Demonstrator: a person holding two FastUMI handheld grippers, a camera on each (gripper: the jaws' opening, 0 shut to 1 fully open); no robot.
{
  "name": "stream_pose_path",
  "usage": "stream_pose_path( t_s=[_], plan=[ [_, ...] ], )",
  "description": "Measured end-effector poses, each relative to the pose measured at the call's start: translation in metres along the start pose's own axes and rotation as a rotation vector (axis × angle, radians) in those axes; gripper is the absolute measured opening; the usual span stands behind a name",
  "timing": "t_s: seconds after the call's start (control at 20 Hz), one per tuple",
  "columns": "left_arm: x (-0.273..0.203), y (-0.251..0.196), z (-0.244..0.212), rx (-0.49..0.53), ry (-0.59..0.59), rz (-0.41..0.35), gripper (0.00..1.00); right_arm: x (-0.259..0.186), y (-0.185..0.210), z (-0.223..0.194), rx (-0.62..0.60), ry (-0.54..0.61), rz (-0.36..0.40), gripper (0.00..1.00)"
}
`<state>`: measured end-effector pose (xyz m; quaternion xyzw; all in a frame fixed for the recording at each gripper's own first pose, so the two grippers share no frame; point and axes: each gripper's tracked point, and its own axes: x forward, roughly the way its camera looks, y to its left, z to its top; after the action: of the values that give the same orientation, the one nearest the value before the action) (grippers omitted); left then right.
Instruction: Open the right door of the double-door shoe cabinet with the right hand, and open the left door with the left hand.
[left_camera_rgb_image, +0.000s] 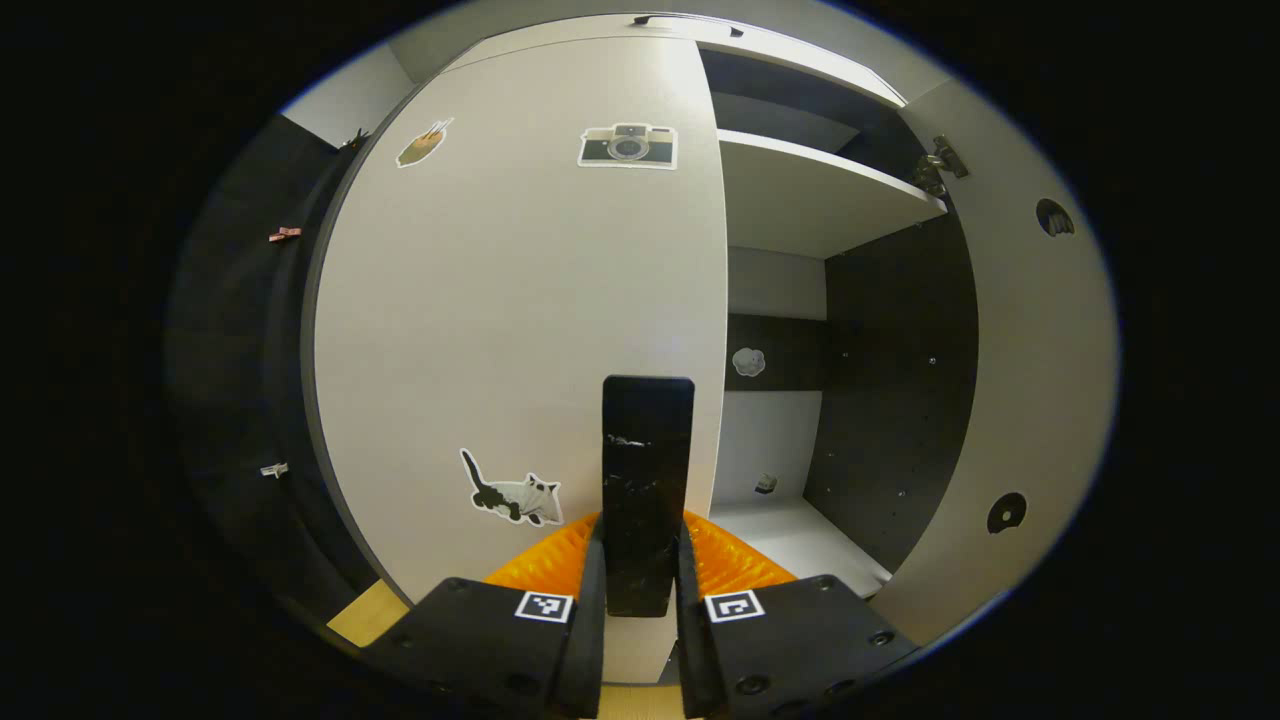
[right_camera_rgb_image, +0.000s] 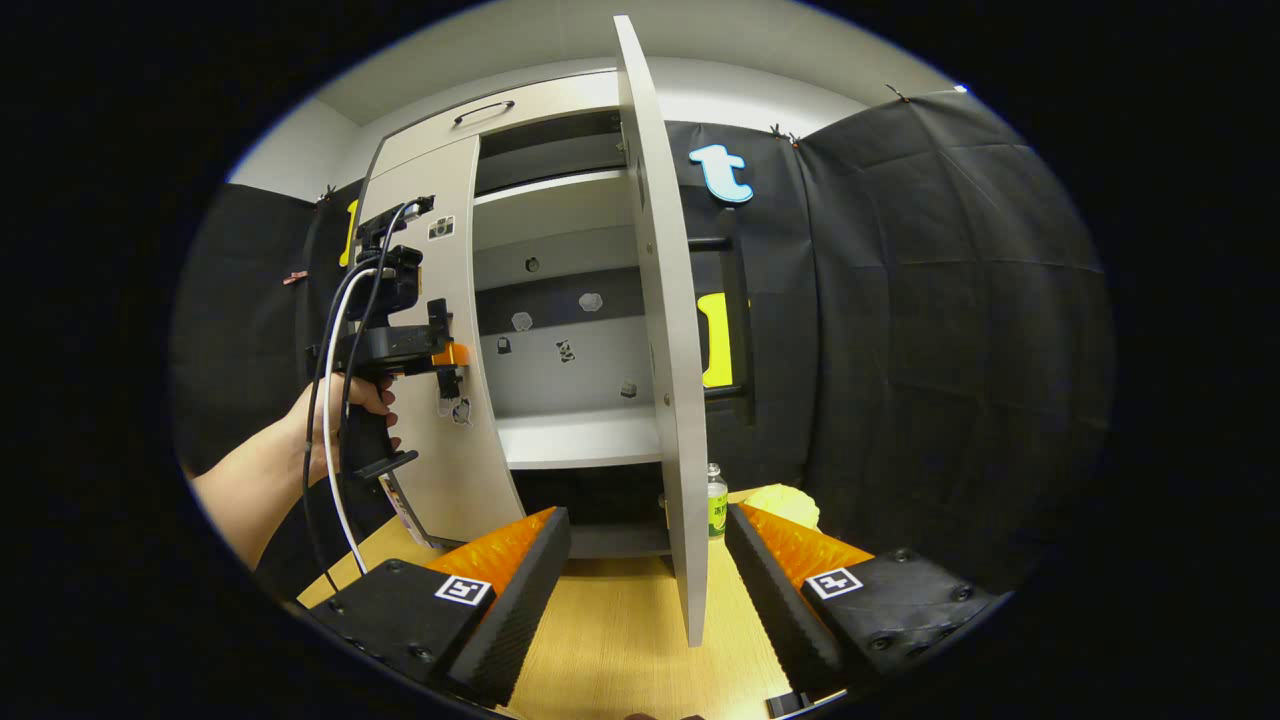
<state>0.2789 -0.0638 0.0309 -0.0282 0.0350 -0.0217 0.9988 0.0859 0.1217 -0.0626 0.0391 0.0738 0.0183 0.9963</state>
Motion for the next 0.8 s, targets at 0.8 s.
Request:
stream_pose_path(
  t_s=[0.8],
  plan=[
    [-0.017,0.010,-0.006,0.013,0.029,-0.107,0.11,-0.009,0.010,0.010,-0.064,-0.034,0.006,0.98]
  ],
)
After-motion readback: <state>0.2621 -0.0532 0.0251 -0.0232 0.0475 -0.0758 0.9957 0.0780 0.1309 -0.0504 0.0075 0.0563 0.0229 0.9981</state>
